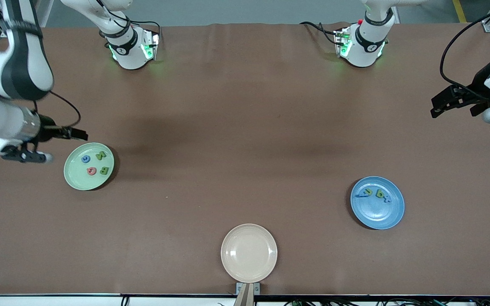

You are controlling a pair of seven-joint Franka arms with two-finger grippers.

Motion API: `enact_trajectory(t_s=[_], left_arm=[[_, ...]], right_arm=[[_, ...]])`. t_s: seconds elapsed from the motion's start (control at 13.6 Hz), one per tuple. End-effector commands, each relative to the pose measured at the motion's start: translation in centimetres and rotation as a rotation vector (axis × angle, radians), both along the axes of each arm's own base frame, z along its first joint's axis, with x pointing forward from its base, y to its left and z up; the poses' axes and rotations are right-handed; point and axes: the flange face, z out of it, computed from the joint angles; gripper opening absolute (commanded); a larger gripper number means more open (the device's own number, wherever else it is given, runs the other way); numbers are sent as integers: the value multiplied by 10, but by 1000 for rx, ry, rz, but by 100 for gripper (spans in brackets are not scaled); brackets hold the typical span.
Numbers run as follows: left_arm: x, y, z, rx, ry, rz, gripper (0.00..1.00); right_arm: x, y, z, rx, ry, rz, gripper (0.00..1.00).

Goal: Sort upper and lower case letters into plates

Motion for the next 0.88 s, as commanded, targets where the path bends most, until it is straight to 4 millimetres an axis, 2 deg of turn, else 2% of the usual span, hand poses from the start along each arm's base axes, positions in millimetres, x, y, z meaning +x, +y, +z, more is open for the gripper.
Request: enact_trajectory(t_s=[0.0, 0.15, 0.44, 0.59, 0.81], left_arm=[[-3, -2, 1, 0, 7, -20, 100], [-2, -1, -2, -3, 10, -17, 100], [0, 0, -6, -8, 18, -14, 100], [1, 0, -6, -10, 15, -14, 100], [1, -1, -5, -10, 12, -15, 100]], right_arm=[[-30, 16, 51, -16, -67, 5, 100], [-39, 19, 81, -17, -93, 11, 100], [-32, 15, 171, -18, -190, 12, 100], [-25, 3, 195, -22, -253, -15, 100], [14, -1, 210, -29, -305, -11, 100]])
